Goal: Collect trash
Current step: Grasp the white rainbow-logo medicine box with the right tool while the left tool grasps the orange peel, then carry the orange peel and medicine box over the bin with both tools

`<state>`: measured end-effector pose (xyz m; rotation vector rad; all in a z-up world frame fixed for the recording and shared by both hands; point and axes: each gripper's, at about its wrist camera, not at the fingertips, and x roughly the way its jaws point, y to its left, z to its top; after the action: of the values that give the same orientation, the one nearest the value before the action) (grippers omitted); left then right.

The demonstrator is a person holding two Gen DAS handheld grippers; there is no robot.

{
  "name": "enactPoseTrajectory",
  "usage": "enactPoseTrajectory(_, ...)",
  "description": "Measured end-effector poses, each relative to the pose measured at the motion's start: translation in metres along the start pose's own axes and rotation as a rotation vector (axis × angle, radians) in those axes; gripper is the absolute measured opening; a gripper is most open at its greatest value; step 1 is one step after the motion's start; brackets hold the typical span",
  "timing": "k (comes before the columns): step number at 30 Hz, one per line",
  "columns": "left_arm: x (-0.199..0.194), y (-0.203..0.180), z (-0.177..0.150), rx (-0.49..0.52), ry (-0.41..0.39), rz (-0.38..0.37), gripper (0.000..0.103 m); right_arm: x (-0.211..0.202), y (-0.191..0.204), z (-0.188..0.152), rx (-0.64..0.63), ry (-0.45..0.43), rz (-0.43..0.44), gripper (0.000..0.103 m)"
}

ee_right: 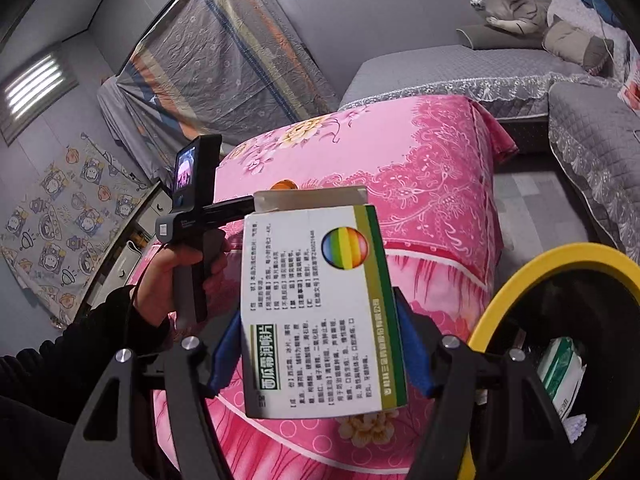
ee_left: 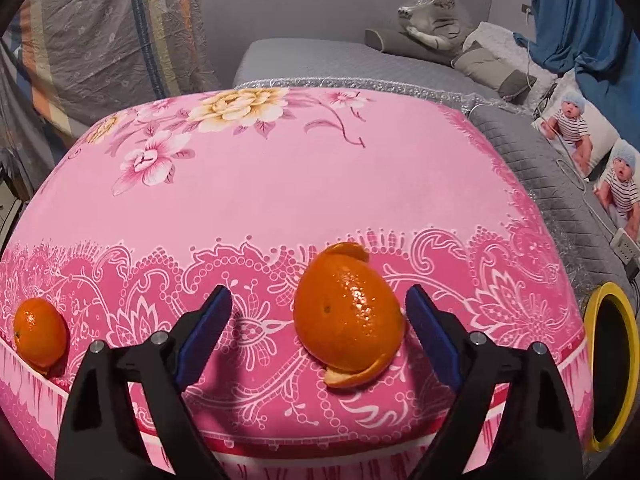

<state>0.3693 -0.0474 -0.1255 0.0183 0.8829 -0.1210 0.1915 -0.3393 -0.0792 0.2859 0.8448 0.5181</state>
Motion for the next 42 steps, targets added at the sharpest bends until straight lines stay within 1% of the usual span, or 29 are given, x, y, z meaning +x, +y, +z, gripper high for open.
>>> enactPoseTrajectory(2, 0.005, 0.002, -0.001, -0.004, 0.008, 0.0, 0.082, 0.0, -0.001, -0.002, 0.01, 0.0, 0.0, 0.064)
enactPoseTrajectory(3, 0.006, 0.002, -0.001, -0.008, 0.012, -0.003, 0.079, 0.0, 0.0, -0.003, 0.015, 0.004, -0.001, 0.064)
enactPoseTrajectory(4, 0.008, 0.002, -0.002, -0.007, 0.017, -0.009, 0.066, 0.001, 0.001, -0.003, 0.016, 0.005, 0.0, 0.064)
enactPoseTrajectory(5, 0.009, 0.002, -0.001, -0.006, 0.018, -0.005, 0.048, 0.001, 0.002, -0.003, 0.016, 0.006, 0.001, 0.064)
enactPoseTrajectory(7, 0.01, 0.002, -0.001, -0.004, 0.019, 0.026, 0.044, 0.001, 0.005, -0.004, 0.01, 0.005, 0.007, 0.064)
enactPoseTrajectory(8, 0.009, 0.004, -0.002, -0.016, 0.018, 0.02, 0.042, 0.0, 0.006, -0.003, 0.012, 0.002, 0.012, 0.064)
enactPoseTrajectory(12, -0.006, 0.013, -0.004, -0.033, 0.01, 0.019, 0.04, -0.003, 0.014, -0.003, 0.012, 0.004, 0.034, 0.064)
enactPoseTrajectory(15, -0.024, 0.019, -0.007, -0.044, -0.007, -0.004, 0.04, -0.002, 0.021, -0.003, 0.006, 0.012, 0.046, 0.064)
enactPoseTrajectory(19, -0.067, 0.022, -0.018, -0.026, -0.071, 0.002, 0.04, 0.001, 0.032, -0.003, -0.004, 0.023, 0.073, 0.064)
enactPoseTrajectory(23, -0.112, 0.018, -0.034, 0.005, -0.143, -0.017, 0.04, 0.004, 0.039, -0.005, 0.0, 0.028, 0.089, 0.064)
enactPoseTrajectory(26, -0.144, 0.013, -0.043, 0.02, -0.195, -0.047, 0.04, 0.001, 0.039, -0.005, 0.016, 0.014, 0.077, 0.064)
enactPoseTrajectory(29, -0.173, 0.003, -0.046, 0.04, -0.251, -0.08, 0.04, -0.008, 0.034, -0.003, 0.032, -0.012, 0.065, 0.064)
enactPoseTrajectory(32, -0.194, -0.008, -0.046, 0.047, -0.301, -0.116, 0.04, -0.023, 0.029, -0.001, 0.047, -0.051, 0.046, 0.064)
enactPoseTrajectory(36, -0.211, -0.032, -0.045, 0.078, -0.339, -0.164, 0.04, -0.048, 0.021, 0.0, 0.063, -0.117, 0.018, 0.064)
enactPoseTrajectory(38, -0.218, -0.048, -0.046, 0.109, -0.358, -0.187, 0.04, -0.057, 0.014, -0.001, 0.073, -0.141, 0.008, 0.064)
enactPoseTrajectory(42, -0.224, -0.078, -0.045, 0.159, -0.37, -0.231, 0.04, -0.075, -0.003, -0.003, 0.1, -0.185, -0.022, 0.064)
